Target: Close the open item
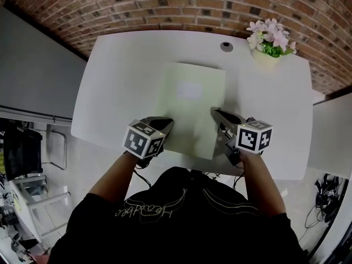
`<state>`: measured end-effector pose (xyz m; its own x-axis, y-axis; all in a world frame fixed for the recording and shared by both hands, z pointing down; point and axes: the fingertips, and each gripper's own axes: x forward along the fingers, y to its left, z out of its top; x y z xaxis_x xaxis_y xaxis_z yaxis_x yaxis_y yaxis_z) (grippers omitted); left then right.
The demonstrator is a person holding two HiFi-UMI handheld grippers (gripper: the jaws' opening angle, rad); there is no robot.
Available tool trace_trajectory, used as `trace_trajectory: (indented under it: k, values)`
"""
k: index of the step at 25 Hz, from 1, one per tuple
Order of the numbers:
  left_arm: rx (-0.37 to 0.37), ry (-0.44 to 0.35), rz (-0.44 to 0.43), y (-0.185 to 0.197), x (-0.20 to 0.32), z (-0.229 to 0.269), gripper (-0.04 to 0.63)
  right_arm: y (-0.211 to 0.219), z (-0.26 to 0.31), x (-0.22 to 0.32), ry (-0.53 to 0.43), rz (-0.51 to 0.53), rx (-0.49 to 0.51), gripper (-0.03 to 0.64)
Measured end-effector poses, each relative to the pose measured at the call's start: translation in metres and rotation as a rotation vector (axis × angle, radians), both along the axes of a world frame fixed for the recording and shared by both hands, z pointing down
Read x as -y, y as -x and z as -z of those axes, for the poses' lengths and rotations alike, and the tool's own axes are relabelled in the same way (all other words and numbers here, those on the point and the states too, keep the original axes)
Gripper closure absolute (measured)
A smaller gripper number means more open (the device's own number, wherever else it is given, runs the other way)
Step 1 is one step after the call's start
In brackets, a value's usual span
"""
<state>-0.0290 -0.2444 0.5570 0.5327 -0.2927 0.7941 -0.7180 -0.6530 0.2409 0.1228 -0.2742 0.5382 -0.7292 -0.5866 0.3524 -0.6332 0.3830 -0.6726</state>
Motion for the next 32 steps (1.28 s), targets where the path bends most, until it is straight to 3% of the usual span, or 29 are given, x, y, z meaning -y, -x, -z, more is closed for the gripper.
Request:
trace_trajectory:
  k: [4,12,21,28,32]
  values:
    - [0.001,0.004,-0.002,-0.001,0.002,0.0,0.594,0.002,-0.002,0.002,0.007,0.016,-0.025,0.614]
    - [0.002,0.002,-0.001,-0.001,0.002,-0.003,0.594,0.009,-0.014,-0.002,-0.022,0.125,-0.236,0.615]
    - [-0.005,0.026,-0.005,-0.001,0.003,-0.003,0.594,0.01,-0.015,-0.001,0.014,0.179,-0.252,0.615]
    - [-0.093,0.05,0.029,-0.001,0.004,0.006,0.593,0.006,-0.003,-0.011,-0.076,0.179,-0.229,0.614]
    - [-0.11,0.038,0.042,-0.001,0.0,0.013,0.594,-0.004,0.024,-0.022,-0.21,0.188,-0.29,0.614]
